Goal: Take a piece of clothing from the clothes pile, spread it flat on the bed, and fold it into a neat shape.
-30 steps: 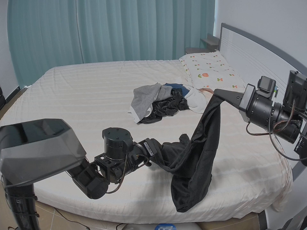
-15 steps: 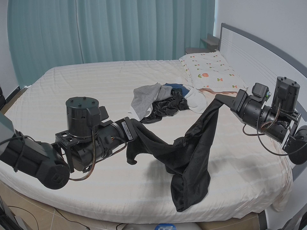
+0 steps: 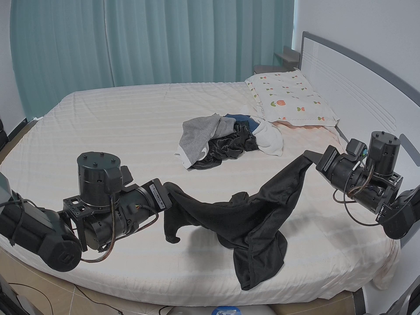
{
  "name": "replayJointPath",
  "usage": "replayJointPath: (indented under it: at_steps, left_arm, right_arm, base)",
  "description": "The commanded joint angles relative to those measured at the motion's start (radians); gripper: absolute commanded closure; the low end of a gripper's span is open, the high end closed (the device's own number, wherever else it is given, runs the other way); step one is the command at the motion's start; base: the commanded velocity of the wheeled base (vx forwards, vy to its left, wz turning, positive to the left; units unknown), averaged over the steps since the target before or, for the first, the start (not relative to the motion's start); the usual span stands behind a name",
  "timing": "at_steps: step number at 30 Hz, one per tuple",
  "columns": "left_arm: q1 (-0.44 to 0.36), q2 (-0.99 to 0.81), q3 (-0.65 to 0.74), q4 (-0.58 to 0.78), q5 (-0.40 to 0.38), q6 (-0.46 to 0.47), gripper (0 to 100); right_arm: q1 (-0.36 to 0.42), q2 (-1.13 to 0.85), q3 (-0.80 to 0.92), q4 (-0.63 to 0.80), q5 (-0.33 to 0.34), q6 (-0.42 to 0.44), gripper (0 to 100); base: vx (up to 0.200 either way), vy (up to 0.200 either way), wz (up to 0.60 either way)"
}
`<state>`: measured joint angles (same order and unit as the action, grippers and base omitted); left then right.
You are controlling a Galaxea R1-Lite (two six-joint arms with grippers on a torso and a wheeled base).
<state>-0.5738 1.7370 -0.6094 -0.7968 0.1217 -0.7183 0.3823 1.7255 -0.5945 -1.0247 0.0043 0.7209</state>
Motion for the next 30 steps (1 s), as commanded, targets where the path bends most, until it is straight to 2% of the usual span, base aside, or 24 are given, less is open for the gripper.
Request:
replayJointPath:
  at_steps: [1, 5, 9, 15, 20, 24, 30]
  left_arm:
    - [0.0, -0.008, 0.042, -0.009, -0.005, -0.015, 100]
    - [0.002, -0.013, 0.076, -0.033, -0.028, -0.026, 100]
    - [-0.001, -0.008, 0.083, -0.036, -0.031, -0.026, 100]
    - [0.002, -0.007, 0.095, -0.067, -0.034, -0.027, 100]
    - [-0.001, -0.004, 0.122, -0.104, -0.042, -0.026, 100]
    - [-0.001, -0.007, 0.14, -0.131, -0.091, -0.024, 100]
    - [-0.003, -0.002, 0.14, -0.142, -0.083, -0.024, 100]
  right_arm:
    - [-0.008, 0.08, 0.01, -0.003, -0.001, 0.014, 100]
    - [-0.005, 0.081, 0.012, -0.002, 0.0, 0.066, 100]
    - [-0.002, 0.089, 0.022, 0.0, 0.0, 0.072, 100]
    - [0.009, 0.095, 0.041, -0.005, 0.003, 0.089, 100]
    - [0.027, 0.094, 0.048, -0.006, 0.0, 0.091, 100]
    - [0.027, 0.095, 0.05, -0.009, 0.002, 0.091, 100]
    - [0.029, 0.097, 0.051, -0.008, 0.002, 0.091, 100]
  base:
    - [0.0, 0.0, 0.0]
    - [0.0, 0.0, 0.0]
    - [0.0, 0.0, 0.0]
    - [-0.2, 0.0, 0.0]
    - [0.0, 0.0, 0.0]
    - [0.0, 0.0, 0.0]
    - [0.0, 0.0, 0.0]
